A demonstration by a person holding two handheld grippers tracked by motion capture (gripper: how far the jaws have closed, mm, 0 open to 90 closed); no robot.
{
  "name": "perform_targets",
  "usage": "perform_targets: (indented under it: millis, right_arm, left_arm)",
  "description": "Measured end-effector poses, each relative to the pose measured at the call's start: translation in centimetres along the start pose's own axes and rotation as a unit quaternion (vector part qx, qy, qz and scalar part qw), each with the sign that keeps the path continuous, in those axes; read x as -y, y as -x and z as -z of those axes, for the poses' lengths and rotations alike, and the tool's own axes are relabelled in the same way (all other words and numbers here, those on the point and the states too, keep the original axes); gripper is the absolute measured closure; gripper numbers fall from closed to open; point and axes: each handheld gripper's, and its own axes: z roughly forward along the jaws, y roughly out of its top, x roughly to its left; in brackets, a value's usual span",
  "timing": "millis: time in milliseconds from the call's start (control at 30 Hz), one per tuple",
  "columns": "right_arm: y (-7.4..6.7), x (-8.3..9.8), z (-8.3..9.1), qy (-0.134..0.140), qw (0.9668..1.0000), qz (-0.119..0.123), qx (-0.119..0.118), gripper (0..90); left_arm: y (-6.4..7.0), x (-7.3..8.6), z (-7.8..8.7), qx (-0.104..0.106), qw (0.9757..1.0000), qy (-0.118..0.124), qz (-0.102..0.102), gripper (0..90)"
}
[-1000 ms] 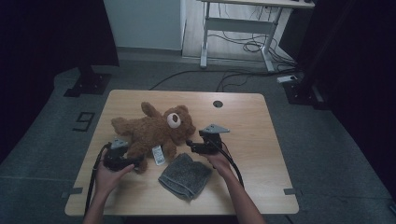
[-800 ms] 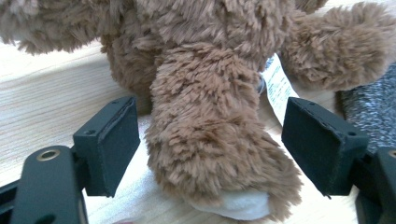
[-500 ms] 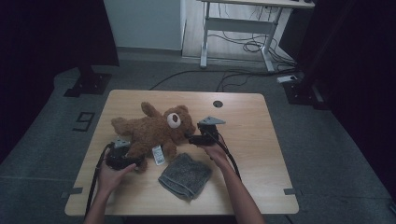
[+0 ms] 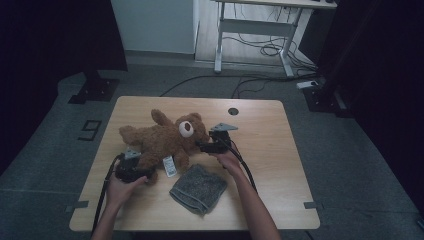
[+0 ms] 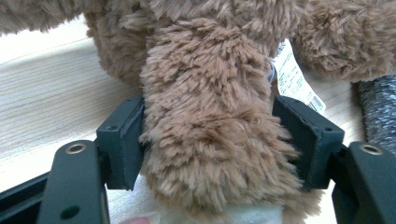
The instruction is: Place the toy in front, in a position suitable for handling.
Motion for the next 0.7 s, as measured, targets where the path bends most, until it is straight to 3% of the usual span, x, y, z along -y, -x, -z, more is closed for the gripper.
perform_targets:
  millis: [267, 467, 533, 600, 700]
  right_arm:
    - [0.3, -0.1, -1.3, -0.011, 0.9999, -0.010, -0.001, 20.8]
    - [0.9, 0.0, -2.4, -0.013, 0.9987, -0.044, -0.023, 21.1]
    - [1.0, 0.3, -2.8, -0.022, 0.9984, -0.044, -0.028, 21.7]
    - [0.9, 0.5, -3.1, -0.035, 0.9985, -0.031, -0.030, 25.8]
    - [0.6, 0.5, -3.2, -0.037, 0.9988, -0.014, -0.029, 40.7]
  left_arm:
    - [0.2, 0.1, -0.4, -0.008, 0.9999, -0.004, -0.004, 32.6]
    - [0.2, 0.1, -0.5, -0.010, 0.9999, -0.002, -0.001, 35.1]
    - [0.2, 0.1, -0.6, -0.011, 0.9999, -0.001, -0.002, 36.3]
    - [0.2, 0.2, -0.6, -0.012, 0.9999, 0.002, 0.000, 38.0]
    - [0.0, 0.3, -0.7, -0.010, 0.9999, 0.004, 0.006, 41.0]
